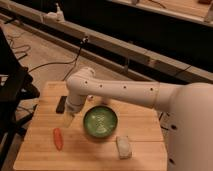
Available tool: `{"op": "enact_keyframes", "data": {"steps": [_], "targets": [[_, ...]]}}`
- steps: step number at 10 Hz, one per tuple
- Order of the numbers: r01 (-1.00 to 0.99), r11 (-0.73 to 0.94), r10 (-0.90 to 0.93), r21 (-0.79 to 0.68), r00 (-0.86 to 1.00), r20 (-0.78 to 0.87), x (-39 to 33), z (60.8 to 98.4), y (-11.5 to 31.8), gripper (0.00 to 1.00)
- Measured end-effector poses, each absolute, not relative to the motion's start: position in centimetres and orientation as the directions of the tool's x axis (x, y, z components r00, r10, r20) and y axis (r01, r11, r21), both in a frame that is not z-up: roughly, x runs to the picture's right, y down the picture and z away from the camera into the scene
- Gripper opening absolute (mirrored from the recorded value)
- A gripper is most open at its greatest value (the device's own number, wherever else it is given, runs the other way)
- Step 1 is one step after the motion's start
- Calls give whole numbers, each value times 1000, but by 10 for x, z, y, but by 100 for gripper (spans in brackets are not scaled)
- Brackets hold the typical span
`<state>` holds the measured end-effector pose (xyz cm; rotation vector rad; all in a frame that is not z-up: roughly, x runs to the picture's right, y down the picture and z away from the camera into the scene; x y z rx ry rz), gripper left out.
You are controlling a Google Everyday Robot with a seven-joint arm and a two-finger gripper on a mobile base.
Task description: Place the pepper on the white sponge
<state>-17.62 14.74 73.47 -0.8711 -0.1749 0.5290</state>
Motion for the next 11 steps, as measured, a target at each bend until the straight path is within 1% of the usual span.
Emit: {"op": "enact_keyframes", "data": {"steps": [2,5,11], "targets": [[-396,496,516,-773,850,-104,-190,751,157,65],[-413,518,479,-749,866,-146,-206,769,172,65],[-404,522,406,-751,892,-199,-233,784,214,65]]}}
